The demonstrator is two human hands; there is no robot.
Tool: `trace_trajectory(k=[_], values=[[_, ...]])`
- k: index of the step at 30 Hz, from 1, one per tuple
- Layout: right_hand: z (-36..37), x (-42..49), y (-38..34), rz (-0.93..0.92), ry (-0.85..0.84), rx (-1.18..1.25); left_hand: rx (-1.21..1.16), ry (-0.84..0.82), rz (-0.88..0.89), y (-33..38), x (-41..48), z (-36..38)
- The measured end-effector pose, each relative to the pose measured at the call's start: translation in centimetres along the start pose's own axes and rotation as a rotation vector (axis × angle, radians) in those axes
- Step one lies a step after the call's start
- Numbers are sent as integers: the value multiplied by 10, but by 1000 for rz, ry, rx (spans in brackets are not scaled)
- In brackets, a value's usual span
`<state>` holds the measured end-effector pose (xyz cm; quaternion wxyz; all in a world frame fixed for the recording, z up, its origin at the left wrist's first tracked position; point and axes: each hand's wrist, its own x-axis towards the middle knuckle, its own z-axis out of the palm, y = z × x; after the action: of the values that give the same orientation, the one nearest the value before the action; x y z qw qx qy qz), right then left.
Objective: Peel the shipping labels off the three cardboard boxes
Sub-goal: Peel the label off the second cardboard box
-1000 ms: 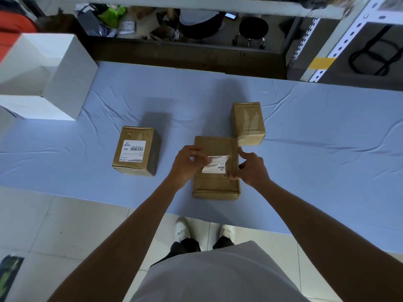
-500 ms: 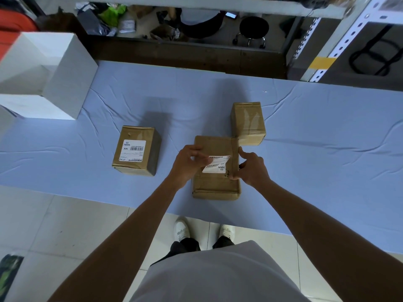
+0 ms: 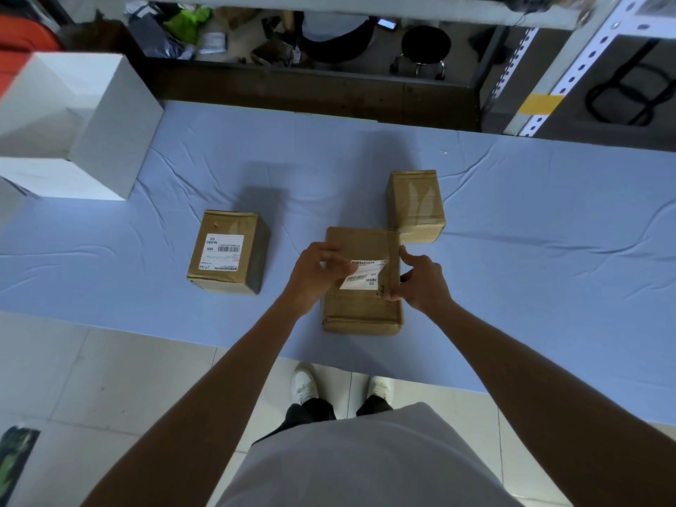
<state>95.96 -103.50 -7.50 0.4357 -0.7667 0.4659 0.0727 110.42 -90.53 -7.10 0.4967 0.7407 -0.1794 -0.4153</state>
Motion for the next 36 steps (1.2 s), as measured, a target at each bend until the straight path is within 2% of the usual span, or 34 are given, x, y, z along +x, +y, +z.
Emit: trace_trajectory(k=[36], values=[[0, 3, 2, 0, 6, -7, -94, -20, -19, 1, 1, 2]])
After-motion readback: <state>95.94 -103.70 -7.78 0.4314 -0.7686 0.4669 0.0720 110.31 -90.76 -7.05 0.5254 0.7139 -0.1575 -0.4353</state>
